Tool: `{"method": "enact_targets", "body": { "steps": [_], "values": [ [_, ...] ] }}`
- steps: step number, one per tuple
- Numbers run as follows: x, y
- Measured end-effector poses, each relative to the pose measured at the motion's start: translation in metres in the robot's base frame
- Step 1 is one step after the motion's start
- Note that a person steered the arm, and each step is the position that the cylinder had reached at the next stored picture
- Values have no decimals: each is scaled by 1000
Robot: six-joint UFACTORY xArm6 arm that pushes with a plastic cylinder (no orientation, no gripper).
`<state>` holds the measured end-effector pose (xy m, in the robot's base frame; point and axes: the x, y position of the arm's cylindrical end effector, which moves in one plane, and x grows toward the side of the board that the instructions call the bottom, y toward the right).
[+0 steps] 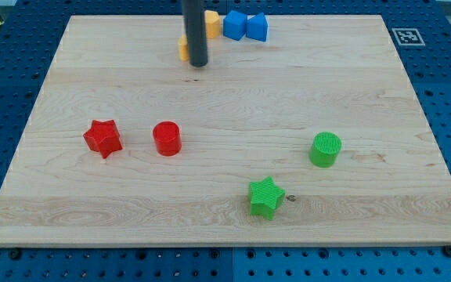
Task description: Place the yellow heart below the yellow hexagon
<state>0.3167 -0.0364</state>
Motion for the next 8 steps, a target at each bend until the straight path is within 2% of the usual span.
{"method": "enact_targets", "body": {
  "steps": [1, 2, 3, 4, 6, 8],
  "values": [
    [6, -9],
    [26, -57],
    [17, -99],
    [-13, -99],
    [-33, -30],
    [15, -34]
  ]
}}
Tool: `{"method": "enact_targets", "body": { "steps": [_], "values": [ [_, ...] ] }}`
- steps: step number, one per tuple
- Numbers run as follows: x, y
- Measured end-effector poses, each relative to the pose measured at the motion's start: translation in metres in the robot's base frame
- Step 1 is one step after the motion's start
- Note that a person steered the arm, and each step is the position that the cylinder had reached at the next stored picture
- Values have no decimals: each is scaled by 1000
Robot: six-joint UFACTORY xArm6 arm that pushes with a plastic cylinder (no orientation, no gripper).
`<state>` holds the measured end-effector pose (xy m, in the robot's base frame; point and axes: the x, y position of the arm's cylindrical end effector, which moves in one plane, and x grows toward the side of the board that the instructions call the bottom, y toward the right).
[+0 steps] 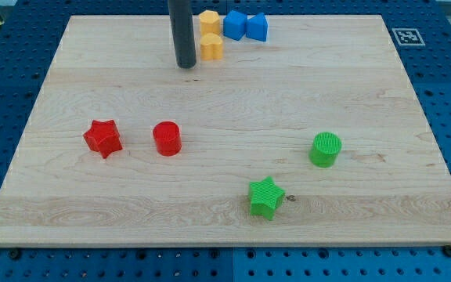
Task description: Place the yellow heart below the yellow hexagon
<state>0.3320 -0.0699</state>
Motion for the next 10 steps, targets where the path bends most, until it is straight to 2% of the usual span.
{"method": "enact_targets", "body": {
  "steps": [1, 2, 5, 7, 8, 10],
  "values": [
    [8, 18],
    [-3, 24],
    [-44, -2],
    [12, 15],
    [9, 45],
    [-16, 47]
  ]
}}
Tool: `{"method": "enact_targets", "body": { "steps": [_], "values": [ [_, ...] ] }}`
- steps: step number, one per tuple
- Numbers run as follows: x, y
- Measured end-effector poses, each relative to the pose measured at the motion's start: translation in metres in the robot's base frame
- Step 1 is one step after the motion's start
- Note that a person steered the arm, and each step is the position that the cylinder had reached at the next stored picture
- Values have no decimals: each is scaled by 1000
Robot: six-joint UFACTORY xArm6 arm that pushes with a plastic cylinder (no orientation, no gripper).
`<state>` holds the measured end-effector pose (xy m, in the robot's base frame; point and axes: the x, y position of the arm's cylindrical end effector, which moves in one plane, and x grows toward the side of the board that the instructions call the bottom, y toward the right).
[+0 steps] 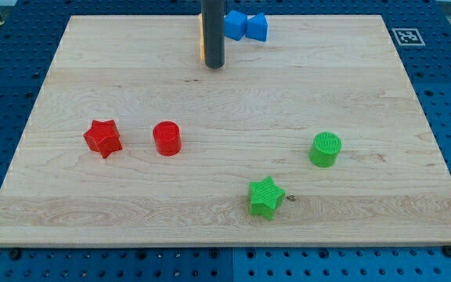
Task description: Place the yellow heart below the yellow hexagon
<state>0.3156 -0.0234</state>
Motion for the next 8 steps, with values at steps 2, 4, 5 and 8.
{"method": "enact_targets", "body": {
  "steps": [2, 4, 5, 8],
  "values": [
    [-24, 0],
    [-24, -19],
    [-30, -24],
    [43, -108]
  ]
}}
